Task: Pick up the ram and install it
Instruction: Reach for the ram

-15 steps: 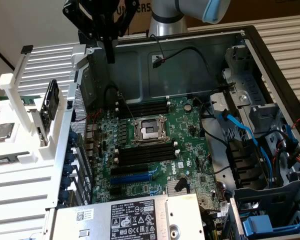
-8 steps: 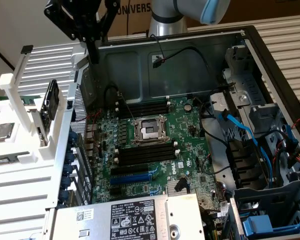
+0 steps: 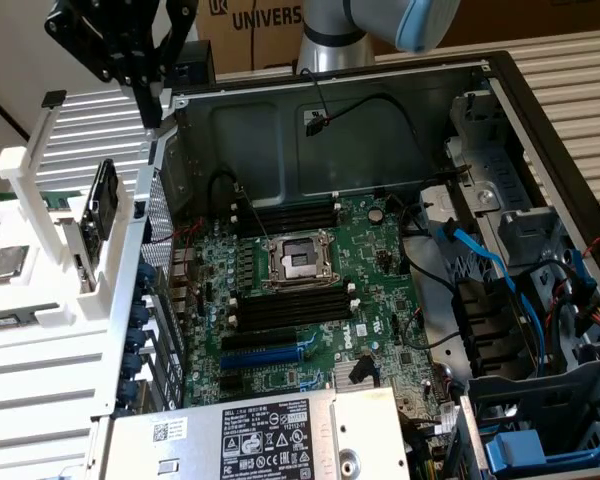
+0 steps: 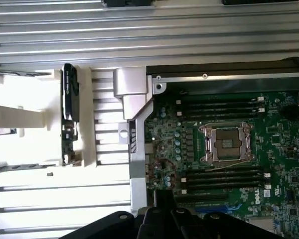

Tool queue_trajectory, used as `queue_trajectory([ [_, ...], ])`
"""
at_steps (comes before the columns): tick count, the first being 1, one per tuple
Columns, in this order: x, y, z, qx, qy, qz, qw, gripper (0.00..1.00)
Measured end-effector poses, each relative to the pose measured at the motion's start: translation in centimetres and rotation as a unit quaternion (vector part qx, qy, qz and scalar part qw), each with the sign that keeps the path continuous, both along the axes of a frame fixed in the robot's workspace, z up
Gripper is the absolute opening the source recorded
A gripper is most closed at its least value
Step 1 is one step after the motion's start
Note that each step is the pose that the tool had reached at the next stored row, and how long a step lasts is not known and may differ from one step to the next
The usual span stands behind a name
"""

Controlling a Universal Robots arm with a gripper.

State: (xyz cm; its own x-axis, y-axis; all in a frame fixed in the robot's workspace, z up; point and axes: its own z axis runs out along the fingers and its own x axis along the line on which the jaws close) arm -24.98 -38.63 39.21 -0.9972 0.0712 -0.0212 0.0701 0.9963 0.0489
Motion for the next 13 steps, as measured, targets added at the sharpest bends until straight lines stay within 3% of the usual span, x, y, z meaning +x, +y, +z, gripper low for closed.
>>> queue_trajectory([
  [1,-0.9,0.11,0.00,0.0000,0.0000,0.000,1.0000,0.10],
  [13,-6.4,0.78,-0.07,0.0000,-0.0001,0.000,1.0000,0.10],
])
